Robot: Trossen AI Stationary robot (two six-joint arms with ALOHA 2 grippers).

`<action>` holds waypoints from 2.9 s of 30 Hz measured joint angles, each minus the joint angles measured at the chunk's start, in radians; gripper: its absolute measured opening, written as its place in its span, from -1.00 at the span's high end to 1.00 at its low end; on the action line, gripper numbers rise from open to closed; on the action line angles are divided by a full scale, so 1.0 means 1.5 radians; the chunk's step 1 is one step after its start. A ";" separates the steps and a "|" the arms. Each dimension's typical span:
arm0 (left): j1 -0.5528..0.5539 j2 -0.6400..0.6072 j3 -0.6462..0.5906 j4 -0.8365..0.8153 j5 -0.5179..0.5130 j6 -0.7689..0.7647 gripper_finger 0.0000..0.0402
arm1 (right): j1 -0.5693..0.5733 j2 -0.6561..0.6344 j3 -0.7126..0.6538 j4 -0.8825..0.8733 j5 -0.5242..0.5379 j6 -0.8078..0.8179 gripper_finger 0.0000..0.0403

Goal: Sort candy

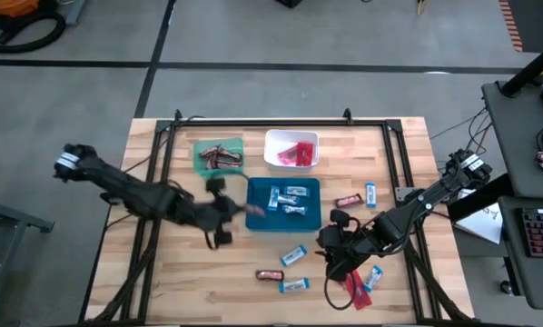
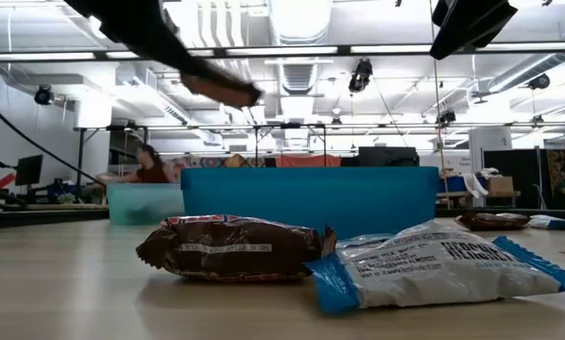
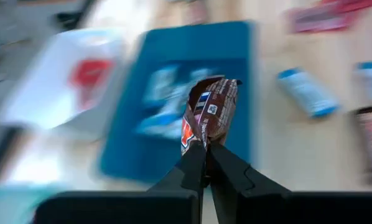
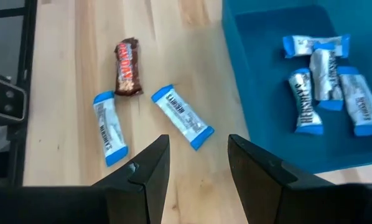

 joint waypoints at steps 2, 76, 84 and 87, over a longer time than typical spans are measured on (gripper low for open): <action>0.032 -0.044 0.000 -0.063 -0.023 -0.002 1.00 | -0.002 0.000 0.000 0.000 0.004 -0.001 0.23; 0.494 -0.117 -0.139 0.156 0.390 0.059 0.42 | -0.297 -0.072 0.003 -0.382 0.022 0.180 0.24; 0.440 -0.129 -0.122 0.170 0.347 0.059 0.42 | -0.410 -0.078 -0.039 -0.414 -0.027 0.154 0.04; 0.441 -0.130 -0.121 0.174 0.347 0.064 0.42 | -0.447 -0.087 -0.081 -0.413 -0.053 0.149 0.00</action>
